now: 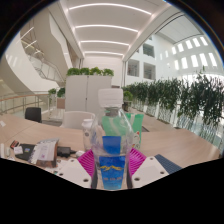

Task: Pour water

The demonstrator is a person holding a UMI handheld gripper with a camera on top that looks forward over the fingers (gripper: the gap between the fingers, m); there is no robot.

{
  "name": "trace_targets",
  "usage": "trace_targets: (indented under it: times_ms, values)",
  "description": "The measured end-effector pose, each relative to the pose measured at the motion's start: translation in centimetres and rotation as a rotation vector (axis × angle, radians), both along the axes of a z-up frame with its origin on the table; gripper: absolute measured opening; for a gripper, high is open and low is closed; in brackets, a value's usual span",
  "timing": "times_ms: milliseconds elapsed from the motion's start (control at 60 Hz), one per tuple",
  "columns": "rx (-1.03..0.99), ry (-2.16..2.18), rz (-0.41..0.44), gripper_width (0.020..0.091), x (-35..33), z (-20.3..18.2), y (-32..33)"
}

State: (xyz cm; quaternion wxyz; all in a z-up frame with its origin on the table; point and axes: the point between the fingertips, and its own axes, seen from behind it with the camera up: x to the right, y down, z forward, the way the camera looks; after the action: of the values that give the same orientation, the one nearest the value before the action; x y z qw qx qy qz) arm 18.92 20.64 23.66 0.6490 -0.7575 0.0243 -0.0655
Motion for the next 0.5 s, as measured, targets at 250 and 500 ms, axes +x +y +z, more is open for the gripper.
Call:
trace_targets:
  times_ms: [250,500]
  values:
    - [-0.167,0.083,0.11,0.0395,2.0,-14.9,-0.9]
    - [-0.139,0.11,0.148,0.041,1.8,-17.5,-1.4]
